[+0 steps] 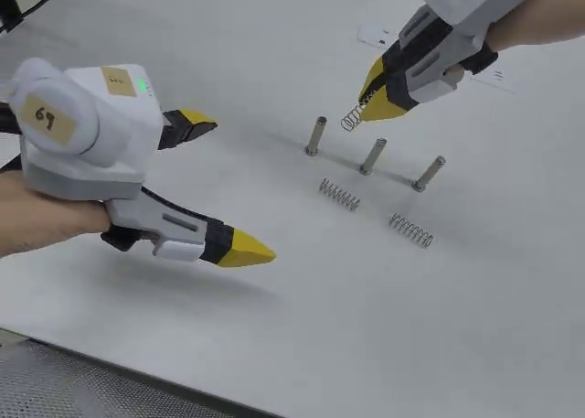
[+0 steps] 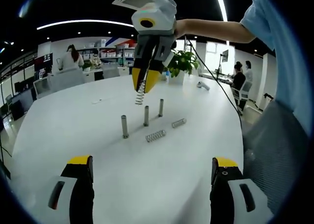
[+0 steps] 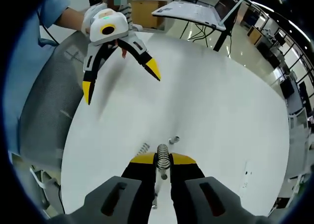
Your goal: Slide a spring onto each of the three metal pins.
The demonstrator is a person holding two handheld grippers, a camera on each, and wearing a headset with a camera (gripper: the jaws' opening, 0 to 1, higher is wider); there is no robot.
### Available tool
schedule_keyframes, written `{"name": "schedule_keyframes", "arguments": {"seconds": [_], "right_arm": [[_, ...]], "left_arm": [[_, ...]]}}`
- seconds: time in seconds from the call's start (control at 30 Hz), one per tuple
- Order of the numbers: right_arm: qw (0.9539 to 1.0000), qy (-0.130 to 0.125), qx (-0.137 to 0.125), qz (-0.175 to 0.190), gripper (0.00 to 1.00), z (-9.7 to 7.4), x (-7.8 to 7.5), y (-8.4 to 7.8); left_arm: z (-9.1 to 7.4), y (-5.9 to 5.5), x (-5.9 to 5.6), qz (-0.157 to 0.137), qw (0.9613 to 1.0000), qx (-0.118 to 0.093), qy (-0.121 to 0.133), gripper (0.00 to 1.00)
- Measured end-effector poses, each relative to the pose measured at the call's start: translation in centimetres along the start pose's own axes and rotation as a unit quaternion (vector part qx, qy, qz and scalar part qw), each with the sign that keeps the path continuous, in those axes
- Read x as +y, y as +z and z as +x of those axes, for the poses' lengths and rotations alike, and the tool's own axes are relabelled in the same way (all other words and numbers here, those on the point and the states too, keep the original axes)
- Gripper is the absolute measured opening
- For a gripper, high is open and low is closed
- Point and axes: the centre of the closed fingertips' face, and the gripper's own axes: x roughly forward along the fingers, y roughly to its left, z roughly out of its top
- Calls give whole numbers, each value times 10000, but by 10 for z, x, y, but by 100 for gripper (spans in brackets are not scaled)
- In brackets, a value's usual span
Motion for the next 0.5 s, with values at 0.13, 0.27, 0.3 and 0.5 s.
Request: {"name": "schedule_keyframes", "arguments": {"seconds": [0.13,0.27,0.3,0.5], "right_arm": [[9998,21,143,-136,7,4,-11,2],[9993,57,248,-281,7,7,-12,6],[9991,70,272,-307,7,9,-13,7],[9981,196,387,-446,7,16,-17,12]], "left_arm": [[0,0,1,-5,10000,-14,12,98],[0,1,3,-22,10000,-36,46,98],[0,1,3,-24,10000,-45,59,98],[0,0,5,-78,9999,-75,106,98]]}}
